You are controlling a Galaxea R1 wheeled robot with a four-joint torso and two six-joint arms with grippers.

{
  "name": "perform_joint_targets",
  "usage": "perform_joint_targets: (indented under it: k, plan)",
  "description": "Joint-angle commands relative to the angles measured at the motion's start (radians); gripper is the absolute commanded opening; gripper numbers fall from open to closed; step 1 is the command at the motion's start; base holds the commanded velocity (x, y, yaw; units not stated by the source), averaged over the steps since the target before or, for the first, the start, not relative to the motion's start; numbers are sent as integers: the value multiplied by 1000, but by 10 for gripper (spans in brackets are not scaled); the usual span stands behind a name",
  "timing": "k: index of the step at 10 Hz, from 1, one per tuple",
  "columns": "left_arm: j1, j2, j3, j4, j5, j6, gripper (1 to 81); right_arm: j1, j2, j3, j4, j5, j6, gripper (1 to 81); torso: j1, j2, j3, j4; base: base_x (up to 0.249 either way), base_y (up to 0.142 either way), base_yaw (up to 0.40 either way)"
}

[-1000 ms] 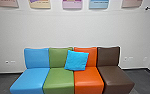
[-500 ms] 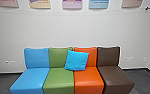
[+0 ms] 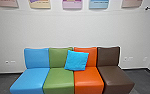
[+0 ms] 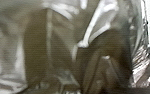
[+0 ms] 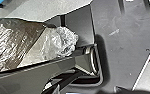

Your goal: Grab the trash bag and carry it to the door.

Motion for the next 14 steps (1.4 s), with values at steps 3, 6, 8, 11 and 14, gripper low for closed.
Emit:
perform_joint_targets:
  k: [3, 6, 8, 11, 14]
  plan:
    - [-59, -4, -4, 4, 79, 10, 10, 35, 22, -41, -12, -65, -5, 811, 0, 0, 0, 0, 0, 0, -183]
    - [-62, 2, -4, 4, 79, 9, 10, 27, 79, -102, -37, -61, -22, 811, 0, 0, 0, 0, 0, 0, -185]
    - [-65, 2, -4, 2, 79, 9, 10, 32, 113, -182, -34, -59, -23, 811, 0, 0, 0, 0, 0, 0, -188]
    - [-65, 2, -4, 2, 79, 7, 10, 38, 116, -174, -32, -56, -20, 811, 0, 0, 0, 0, 0, 0, -190]
    - [-68, 5, -4, 4, 79, 9, 10, 33, 131, -194, -34, -61, -20, 811, 0, 0, 0, 0, 0, 0, -190]
